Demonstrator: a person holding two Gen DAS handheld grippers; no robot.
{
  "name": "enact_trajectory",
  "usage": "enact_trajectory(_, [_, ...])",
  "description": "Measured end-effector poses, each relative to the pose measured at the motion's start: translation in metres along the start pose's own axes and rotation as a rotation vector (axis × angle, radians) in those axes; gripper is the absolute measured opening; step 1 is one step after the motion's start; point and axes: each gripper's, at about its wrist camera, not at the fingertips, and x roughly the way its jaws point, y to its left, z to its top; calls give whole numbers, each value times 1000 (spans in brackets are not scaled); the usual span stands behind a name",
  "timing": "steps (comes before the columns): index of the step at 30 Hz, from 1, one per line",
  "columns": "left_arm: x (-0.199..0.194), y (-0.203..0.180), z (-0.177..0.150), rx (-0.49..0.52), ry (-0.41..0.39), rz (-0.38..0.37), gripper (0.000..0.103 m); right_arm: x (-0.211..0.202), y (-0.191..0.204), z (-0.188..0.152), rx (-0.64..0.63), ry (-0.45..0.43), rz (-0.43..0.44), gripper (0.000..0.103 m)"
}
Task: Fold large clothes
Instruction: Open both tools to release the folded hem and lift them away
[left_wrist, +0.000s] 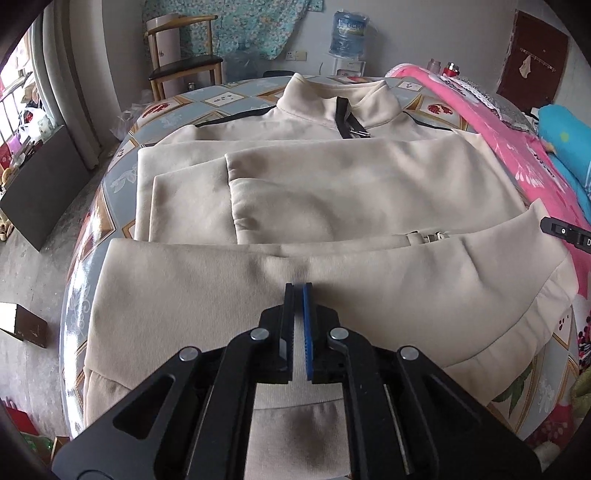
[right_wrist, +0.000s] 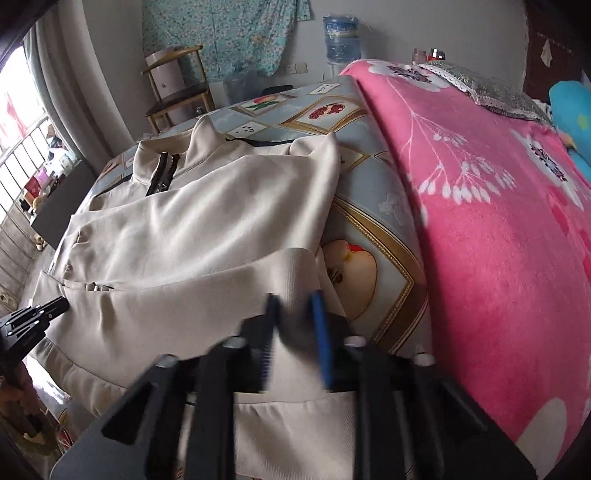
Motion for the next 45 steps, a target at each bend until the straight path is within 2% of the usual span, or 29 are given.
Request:
enact_trajectory(3, [-2, -2, 1, 13, -7, 27, 6, -23, 10, 4, -10, -123, -13, 5])
enact_trajectory(5, [-2, -2, 2, 16, -13, 45, 5, -34, 8, 6, 12, -172, -14, 5])
enact_trajectory(7, [-2, -1, 4, 15, -17, 59, 5, -21, 0, 8, 42, -148, -8, 5])
enact_trajectory(10, [1, -1, 6, 21, -17, 69, 5, 24, -14, 0, 74, -33, -21, 5])
enact_trajectory(13, [2, -6, 6, 49, -17, 90, 5, 23, -14, 1, 76, -40, -34, 6])
enact_trajectory(16, [2, -5, 6, 52, -21, 88, 5, -2, -13, 7, 96, -80, -19, 13])
enact_trajectory(19, [2, -3, 6, 47, -20, 71, 5, -36, -3, 10, 56, -161, -48, 34])
enact_trajectory(20, [3, -2, 6, 46, -19, 66, 5, -44, 2, 12, 36, -179, -24, 38])
enact_trajectory(21, [3, -2, 7, 47, -19, 61, 5, -51, 12, 12, 3, -186, 21, 39])
enact_trajectory(25, [3, 0, 7, 56, -13, 42, 5, -40, 66, 2, -157, -99, 166, 39])
enact_trajectory(28, [3, 5, 8, 49, -11, 10, 5, -4, 97, -9, -237, -13, 156, 39])
enact_trajectory(31, [-9, 13, 8, 34, -38, -16, 5, 24, 99, -9, -213, 54, 79, 39])
enact_trajectory(34, [-43, 16, 3, 62, -108, -77, 5, 0, 86, -3, -137, 13, 105, 39])
enact_trajectory(36, [-61, 11, -2, 93, -124, -163, 5, -21, 85, -7, -154, -23, 99, 39])
enact_trajectory(40, [-62, -18, -22, 157, -59, -273, 5, -38, 101, -29, -216, 24, 203, 39])
enact_trajectory(42, [-45, -32, -34, 184, 3, -248, 5, -33, 114, -45, -257, 62, 214, 39])
enact_trajectory(44, [-25, -38, -45, 196, 71, -204, 6, -13, 122, -62, -284, 122, 166, 39])
enact_trajectory(45, [-26, -37, -48, 190, 41, -207, 6, -2, 121, -67, -277, 149, 160, 39])
